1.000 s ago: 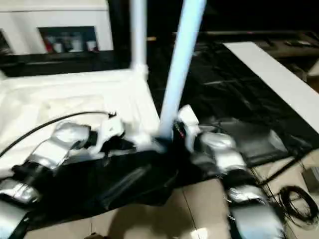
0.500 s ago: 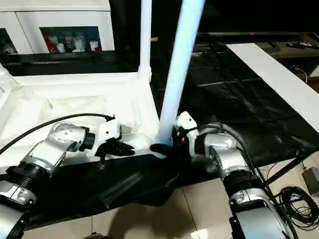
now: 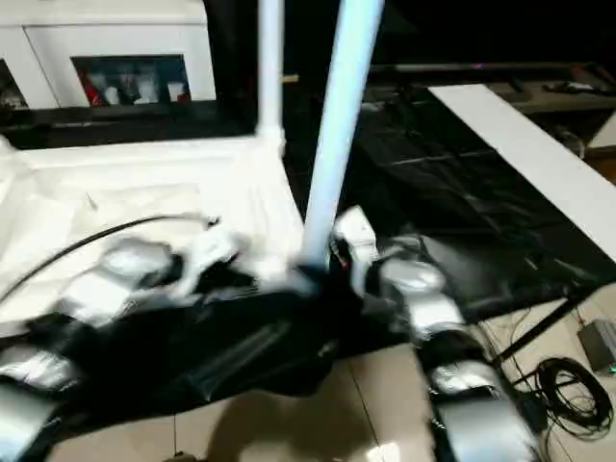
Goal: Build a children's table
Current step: Rotate leg to tighten
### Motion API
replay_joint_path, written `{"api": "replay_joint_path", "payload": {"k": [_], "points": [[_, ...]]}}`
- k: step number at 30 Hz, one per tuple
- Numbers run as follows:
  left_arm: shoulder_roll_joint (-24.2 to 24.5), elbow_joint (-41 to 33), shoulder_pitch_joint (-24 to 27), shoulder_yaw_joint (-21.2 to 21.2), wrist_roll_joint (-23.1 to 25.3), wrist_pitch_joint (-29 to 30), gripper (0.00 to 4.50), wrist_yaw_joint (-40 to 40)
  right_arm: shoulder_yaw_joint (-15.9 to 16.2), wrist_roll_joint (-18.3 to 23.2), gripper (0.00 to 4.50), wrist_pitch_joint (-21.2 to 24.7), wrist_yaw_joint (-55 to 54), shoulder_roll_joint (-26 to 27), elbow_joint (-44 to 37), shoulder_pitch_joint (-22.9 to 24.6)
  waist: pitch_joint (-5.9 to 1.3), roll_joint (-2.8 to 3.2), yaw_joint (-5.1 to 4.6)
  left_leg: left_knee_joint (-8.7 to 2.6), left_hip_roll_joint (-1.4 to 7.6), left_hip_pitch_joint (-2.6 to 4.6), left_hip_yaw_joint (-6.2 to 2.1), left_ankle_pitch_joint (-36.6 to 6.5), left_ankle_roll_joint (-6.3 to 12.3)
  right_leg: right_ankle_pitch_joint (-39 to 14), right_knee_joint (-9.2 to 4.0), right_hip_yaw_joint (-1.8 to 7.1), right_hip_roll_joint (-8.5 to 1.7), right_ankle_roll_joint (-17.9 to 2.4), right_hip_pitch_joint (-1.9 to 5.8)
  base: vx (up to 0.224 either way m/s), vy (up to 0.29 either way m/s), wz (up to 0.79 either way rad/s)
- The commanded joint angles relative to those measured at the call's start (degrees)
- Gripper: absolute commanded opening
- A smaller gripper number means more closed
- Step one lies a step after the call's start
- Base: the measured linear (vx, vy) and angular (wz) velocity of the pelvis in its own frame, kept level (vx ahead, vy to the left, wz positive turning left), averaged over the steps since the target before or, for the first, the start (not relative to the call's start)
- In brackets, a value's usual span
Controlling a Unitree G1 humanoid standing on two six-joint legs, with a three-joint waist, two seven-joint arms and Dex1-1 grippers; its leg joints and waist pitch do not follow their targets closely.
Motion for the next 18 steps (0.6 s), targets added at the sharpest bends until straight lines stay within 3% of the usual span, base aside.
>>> {"api": "replay_joint_path", "payload": {"k": [1, 2, 5, 10, 11, 12, 14, 18], "points": [[-2.0, 3.4, -0.9, 1.3, 0.0, 2.3, 0.0, 5.8, -2.6, -1.6, 2.7, 3.2, -12.5, 0.2, 4.2, -0.1, -3.26, 0.58, -0.21, -4.31, 1.87, 1.15, -1.17, -14.7, -2.23, -14.4, -5.36, 3.04, -4.02, -11.3, 1.43, 0.0, 0.0, 0.0], [-3.9, 5.7, -2.3, 1.9, -0.3, 2.8, 0.0, 8.4, -3.8, -0.9, 2.7, 3.5, -18.3, 2.4, 5.9, -1.3, -3.41, 0.6, -0.22, -4.2, 1.82, 1.11, -1.07, -14.1, -1.91, -12.5, -5.24, 3.08, -4.0, -11.4, 1.48, 0.0, 0.0, 0.0], [-5.2, 8.0, -3.7, 1.8, 0.2, 2.2, 0.0, 10.7, -3.5, -1.5, 2.7, 2.0, -22.0, 4.2, 7.5, -2.9, -3.65, 0.51, -0.11, -3.93, 1.63, 0.85, -0.94, -12.3, -0.53, -8.0, -4.96, 3.07, -3.96, -11.8, 1.82, 0.0, 0.0, 0.0], [-5.8, 9.8, -4.8, 1.5, 1.3, 0.2, 0.0, 10.6, -2.9, -1.8, 2.7, -3.0, -20.3, 6.0, 9.3, -5.2, -3.78, 0.47, 0.21, -3.75, 1.61, 0.46, -0.8, -9.1, 1.84, -3.4, -4.57, 2.95, -3.98, -12.5, 2.2, 0.0, 0.0, 0.0], [-5.8, 10.1, -4.9, 1.5, 1.3, -0.1, 0.0, 10.6, -2.9, -2.0, 2.7, -3.5, -19.8, 6.2, 9.4, -5.4, -3.7, 0.49, 0.16, -3.77, 1.64, 0.47, -0.78, -9.6, 1.88, -3.7, -4.63, 2.92, -3.96, -12.7, 2.17, 0.0, 0.0, 0.0], [-5.7, 10.5, -4.9, 1.4, 1.5, -0.7, 0.0, 10.3, -2.9, -2.0, 3.26, -4.5, -18.7, 6.5, 9.1, -5.7, -3.63, 0.49, 0.16, -3.83, 1.66, 0.48, -0.81, -9.9, 1.88, -4.3, -4.69, 2.89, -3.96, -12.7, 2.15, 0.0, 0.0, 0.0], [-5.1, 10.4, -4.5, 1.1, 1.8, -1.6, 0.0, 9.5, -3.3, -1.5, 3.26, -6.1, -16.7, 6.6, 8.0, -5.8, -3.59, 0.31, 0.17, -3.9, 1.74, 0.52, -0.86, -11.5, 1.81, -6.9, -4.91, 2.91, -4.08, -12.4, 2.19, 0.0, 0.0, 0.0], [-3.9, 9.6, -3.3, 1.1, 0.4, -3.7, 0.0, 5.1, -2.6, -1.2, 3.7, -6.8, -12.1, 4.3, 6.1, -4.8, -3.5, 0.22, 0.01, -3.97, 1.78, 0.42, -0.92, -10.9, 1.96, -7.6, -4.93, 2.9, -4.13, -12.1, 2.15, 0.0, 0.0, 0.0]]}}
